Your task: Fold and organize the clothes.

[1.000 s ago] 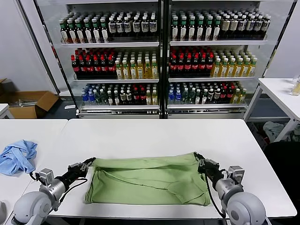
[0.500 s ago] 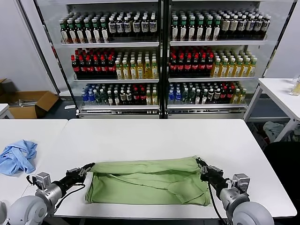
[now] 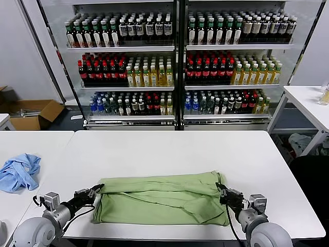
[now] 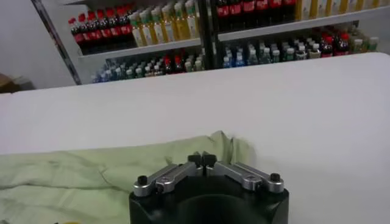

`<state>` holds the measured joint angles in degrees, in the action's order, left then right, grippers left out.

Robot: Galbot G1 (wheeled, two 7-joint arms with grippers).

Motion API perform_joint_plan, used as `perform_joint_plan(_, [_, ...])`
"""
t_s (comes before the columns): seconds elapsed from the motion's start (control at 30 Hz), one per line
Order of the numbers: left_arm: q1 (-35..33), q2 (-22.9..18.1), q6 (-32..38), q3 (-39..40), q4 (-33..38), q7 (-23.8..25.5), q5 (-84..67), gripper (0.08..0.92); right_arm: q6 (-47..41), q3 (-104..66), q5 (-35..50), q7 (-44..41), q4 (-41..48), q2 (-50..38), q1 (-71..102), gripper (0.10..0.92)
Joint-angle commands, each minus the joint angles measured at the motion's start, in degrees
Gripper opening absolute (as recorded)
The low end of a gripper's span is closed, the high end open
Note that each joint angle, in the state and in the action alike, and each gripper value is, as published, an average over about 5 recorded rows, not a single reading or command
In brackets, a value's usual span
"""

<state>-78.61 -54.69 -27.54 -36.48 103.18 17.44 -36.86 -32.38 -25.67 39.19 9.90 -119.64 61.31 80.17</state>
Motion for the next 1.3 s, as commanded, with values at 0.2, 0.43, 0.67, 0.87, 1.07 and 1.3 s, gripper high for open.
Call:
perform_joint_plan(0.2, [-0.45, -1.05, 1.25, -0.07, 2.21, -7.62, 1.56, 0.177, 0.87, -1.25, -1.73, -1.55, -1.28, 0.36, 1.54, 0.161])
perform_joint_plan(0.43, [-1.36, -2.36, 1.67, 1.76, 7.56, -23.47, -4.32, 0.385, 1.04, -2.05, -2.38, 0.06, -3.54, 0.96, 2.63, 0.355])
perform_joint_plan(0.67, [-3.97, -6.54, -0.6, 6.01, 12.67, -36.45, -6.54, 0.584, 1.49, -1.37, -4.51, 0.66, -4.36, 1.74, 2.75, 0.545])
perform_joint_plan(0.87, [-4.17, -8.43, -0.2, 6.68, 12.68, -38.58, -9.15, 0.747, 1.46, -1.79, -4.84, 1.26, -6.87, 1.83, 2.95, 0.719])
perform_joint_plan(1.07, [-3.61, -9.45, 1.45, 8.93, 11.64, -42.09, -9.59, 0.821, 1.04, -2.76, -4.82, 1.48, -10.31, 1.58, 3.03, 0.817])
perform_joint_plan(1.3, [-3.21, -10.55, 2.75, 11.48, 10.92, -44.69, -9.75, 0.823, 1.11, -2.32, -5.17, 2.02, -10.39, 2.16, 2.72, 0.823])
